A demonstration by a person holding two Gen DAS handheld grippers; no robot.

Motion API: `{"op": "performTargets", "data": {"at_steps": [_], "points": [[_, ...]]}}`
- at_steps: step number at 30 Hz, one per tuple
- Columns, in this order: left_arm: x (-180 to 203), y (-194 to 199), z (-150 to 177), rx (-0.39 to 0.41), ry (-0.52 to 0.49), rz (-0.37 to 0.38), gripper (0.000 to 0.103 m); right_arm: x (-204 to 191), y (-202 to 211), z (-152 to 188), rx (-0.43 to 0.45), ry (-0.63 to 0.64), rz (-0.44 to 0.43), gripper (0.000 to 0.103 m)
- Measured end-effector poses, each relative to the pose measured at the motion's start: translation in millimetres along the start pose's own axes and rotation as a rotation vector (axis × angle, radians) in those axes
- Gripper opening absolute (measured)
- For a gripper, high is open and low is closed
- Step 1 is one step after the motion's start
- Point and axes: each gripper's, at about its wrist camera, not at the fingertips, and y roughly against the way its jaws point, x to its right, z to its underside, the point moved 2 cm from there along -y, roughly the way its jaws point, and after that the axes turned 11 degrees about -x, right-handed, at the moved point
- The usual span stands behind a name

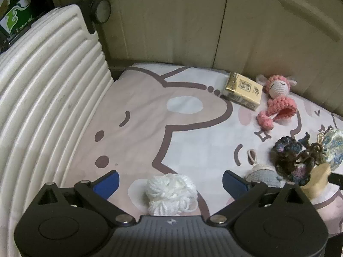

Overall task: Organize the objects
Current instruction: 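Move the left tool toward the white yarn ball while the right tool approaches the wooden oval block, then close the left tool on the white yarn ball while the right tool grasps the wooden block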

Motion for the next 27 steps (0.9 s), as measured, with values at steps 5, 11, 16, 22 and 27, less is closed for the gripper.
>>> {"op": "performTargets", "data": {"at_steps": [5,11,16,22,27], "points": [[-7.4,-7.4,2.6,-0.005,-0.002,-0.025,0.095,1.9,-4.2,8.7,-0.068,0.038,0.051,0.102],[-12.1,-17.1,4.8,-0.040,0.002,0.000,0.086,5.2,5.2,5.4,-0.020,0.014,-0.040,0.102],[-10.7,-25.8,6.5,-0.069,-0.013,0.011,0.074,7.7,13.7,1.3,0.029,0.037,-0.129,0.102],[-8.7,-31.1,8.1,-0.082,-0.022,0.033,0.068,16.4,7.3,-4.9,0.043,-0.040,-0.196,0.098],[-6.6,-35.0,8.6,-0.092,-0.030,0.054,0.064,-0.9,2.0,-0.7,0.048,0.066,-0.201,0.097]]}}
